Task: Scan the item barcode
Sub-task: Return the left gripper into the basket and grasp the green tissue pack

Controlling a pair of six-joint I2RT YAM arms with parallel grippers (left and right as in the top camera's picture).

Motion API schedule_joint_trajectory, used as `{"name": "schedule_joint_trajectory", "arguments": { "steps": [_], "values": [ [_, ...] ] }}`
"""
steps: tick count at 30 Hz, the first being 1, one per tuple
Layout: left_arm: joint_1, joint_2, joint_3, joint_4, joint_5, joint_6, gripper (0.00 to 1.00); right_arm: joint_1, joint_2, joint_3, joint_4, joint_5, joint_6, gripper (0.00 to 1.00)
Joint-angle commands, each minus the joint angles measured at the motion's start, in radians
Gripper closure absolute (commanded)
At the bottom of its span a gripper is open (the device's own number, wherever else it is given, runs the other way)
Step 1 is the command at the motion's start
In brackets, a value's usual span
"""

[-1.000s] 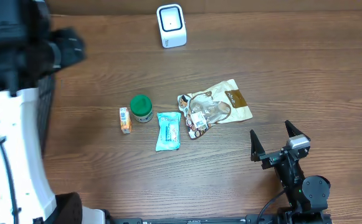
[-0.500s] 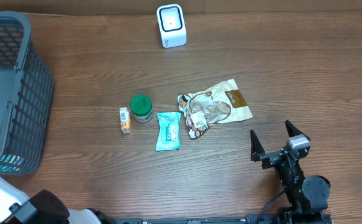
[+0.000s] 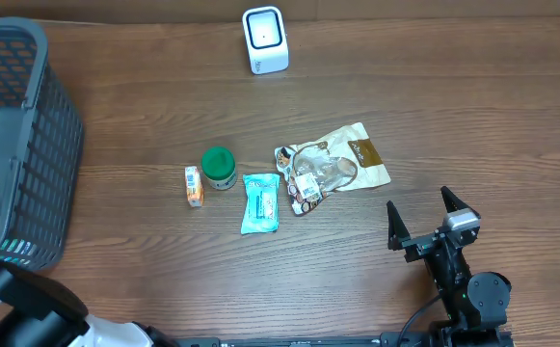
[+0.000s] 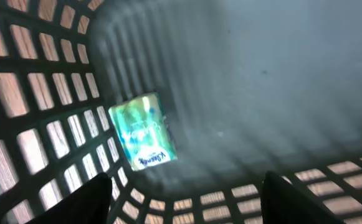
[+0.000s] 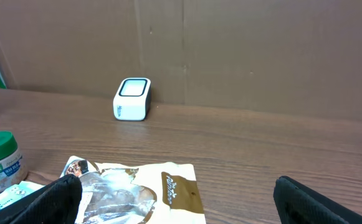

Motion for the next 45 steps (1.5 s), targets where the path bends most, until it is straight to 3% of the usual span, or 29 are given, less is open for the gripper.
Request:
{"name": "schedule_joint_trajectory", "arguments": {
  "steps": [1, 15, 20, 23, 29, 36, 39, 45],
  "values": [
    [-0.001, 0.057, -0.005, -0.008, -0.048, 0.019, 0.4, -0.005, -0.012, -0.011, 0.005, -0.005, 0.005, 0.0],
    [0.0, 0.246, -0.034, -0.09, -0.13, -0.043, 0.45, -0.005, -0.012, -0.011, 0.005, -0.005, 0.005, 0.0],
    [0.0, 0.247, -0.08, -0.046, -0.153, -0.071, 0.44, -0.005, -0.012, -0.011, 0.005, -0.005, 0.005, 0.0],
    [0.0, 0.248, -0.094, -0.02, -0.152, -0.071, 0.53, -0.005, -0.012, -0.011, 0.005, -0.005, 0.005, 0.0],
    [0.0, 0.251, -0.135, 0.031, -0.152, -0.071, 0.55, -0.005, -0.012, -0.011, 0.005, -0.005, 0.005, 0.0],
    [-0.001, 0.251, -0.188, 0.121, -0.129, -0.071, 0.73, -0.005, -0.012, -0.011, 0.005, -0.005, 0.005, 0.0],
    [-0.002, 0.251, -0.189, 0.132, -0.129, -0.071, 0.96, -0.005, -0.012, -0.011, 0.005, -0.005, 0.005, 0.0],
    [-0.002, 0.245, -0.169, 0.104, -0.097, -0.071, 0.96, -0.005, -0.012, -0.011, 0.005, -0.005, 0.005, 0.0]
  ]
}}
